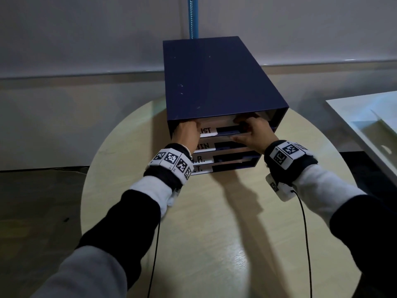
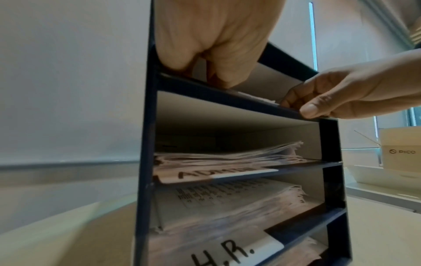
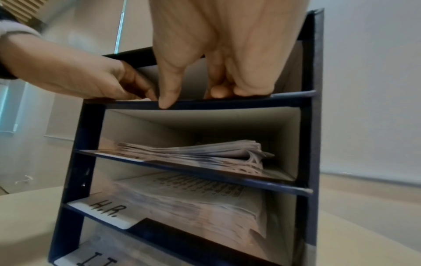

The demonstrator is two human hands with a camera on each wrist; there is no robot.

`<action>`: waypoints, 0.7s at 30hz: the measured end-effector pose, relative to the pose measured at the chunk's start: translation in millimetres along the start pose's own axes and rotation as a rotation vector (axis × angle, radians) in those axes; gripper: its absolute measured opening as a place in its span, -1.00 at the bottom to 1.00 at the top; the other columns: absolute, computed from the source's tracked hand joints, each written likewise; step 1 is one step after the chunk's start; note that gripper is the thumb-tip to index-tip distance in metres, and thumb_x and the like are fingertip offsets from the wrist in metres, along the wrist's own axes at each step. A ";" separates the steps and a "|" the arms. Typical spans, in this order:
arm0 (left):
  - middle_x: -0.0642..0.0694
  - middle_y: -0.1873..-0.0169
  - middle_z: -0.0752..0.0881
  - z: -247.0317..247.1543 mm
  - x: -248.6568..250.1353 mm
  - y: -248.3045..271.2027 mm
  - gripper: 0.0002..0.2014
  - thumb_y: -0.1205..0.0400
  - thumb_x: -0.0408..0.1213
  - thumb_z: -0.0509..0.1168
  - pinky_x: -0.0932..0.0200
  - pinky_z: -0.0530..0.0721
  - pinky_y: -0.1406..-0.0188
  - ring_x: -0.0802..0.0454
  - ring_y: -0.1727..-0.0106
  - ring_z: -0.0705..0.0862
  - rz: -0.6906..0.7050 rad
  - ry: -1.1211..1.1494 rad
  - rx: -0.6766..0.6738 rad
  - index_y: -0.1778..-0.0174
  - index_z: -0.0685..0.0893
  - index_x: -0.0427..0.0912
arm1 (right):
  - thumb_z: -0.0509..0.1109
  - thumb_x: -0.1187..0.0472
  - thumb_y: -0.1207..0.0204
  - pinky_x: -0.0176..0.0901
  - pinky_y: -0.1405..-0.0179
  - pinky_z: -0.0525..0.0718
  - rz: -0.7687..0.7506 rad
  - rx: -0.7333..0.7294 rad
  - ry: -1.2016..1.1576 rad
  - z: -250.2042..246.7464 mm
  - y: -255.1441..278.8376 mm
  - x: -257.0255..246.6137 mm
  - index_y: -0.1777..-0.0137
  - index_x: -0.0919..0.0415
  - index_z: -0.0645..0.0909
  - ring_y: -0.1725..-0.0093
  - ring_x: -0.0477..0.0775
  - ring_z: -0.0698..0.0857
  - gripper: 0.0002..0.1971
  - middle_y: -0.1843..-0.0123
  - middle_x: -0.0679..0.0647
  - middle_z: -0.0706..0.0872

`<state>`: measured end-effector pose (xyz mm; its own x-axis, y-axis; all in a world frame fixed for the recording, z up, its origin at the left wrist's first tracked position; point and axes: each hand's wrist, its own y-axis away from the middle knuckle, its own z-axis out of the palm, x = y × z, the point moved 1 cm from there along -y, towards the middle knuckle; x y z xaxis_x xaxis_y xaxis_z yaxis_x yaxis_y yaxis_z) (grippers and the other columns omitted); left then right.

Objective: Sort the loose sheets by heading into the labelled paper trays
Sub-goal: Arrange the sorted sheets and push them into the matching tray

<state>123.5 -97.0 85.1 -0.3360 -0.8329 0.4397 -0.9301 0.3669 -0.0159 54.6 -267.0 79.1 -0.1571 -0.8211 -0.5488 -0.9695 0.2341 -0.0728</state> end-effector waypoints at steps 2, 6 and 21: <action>-0.38 -0.21 0.63 2.0 -2.7 -2.2 -0.70 -0.72 -0.39 0.05 0.03 0.49 -0.12 -0.29 -0.23 0.59 -0.009 0.030 0.003 -0.23 0.61 -0.40 | 0.52 0.22 -0.40 -0.42 -0.05 0.41 0.000 -0.012 0.001 -1.0 -3.4 0.8 -0.26 0.29 0.59 -0.19 0.13 0.59 -0.57 -0.23 0.20 0.62; -0.39 -0.20 0.60 5.6 -4.4 -2.5 -0.72 -0.71 -0.43 0.05 0.02 0.50 -0.08 -0.30 -0.20 0.59 0.012 0.024 0.018 -0.25 0.57 -0.38 | 0.51 0.22 -0.41 -0.35 -0.05 0.42 -0.024 0.008 0.015 2.6 -3.1 0.6 -0.25 0.30 0.58 -0.18 0.19 0.60 -0.58 -0.23 0.23 0.60; -0.24 -0.54 0.32 26.8 -10.2 56.7 -0.53 -0.75 -0.17 -0.03 -0.13 -0.04 -0.58 -0.16 -0.57 0.25 0.210 -0.283 0.029 -0.57 0.22 -0.26 | 0.31 0.17 -0.54 0.15 -0.32 0.43 0.082 0.018 0.249 18.1 31.7 -18.7 -0.48 0.19 0.34 -0.44 0.30 0.29 -0.49 -0.51 0.23 0.29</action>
<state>70.2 -78.7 55.6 -0.5441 -0.8241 0.1578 -0.8390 0.5336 -0.1064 30.1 -234.9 71.9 -0.2788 -0.9014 -0.3314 -0.9485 0.3126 -0.0523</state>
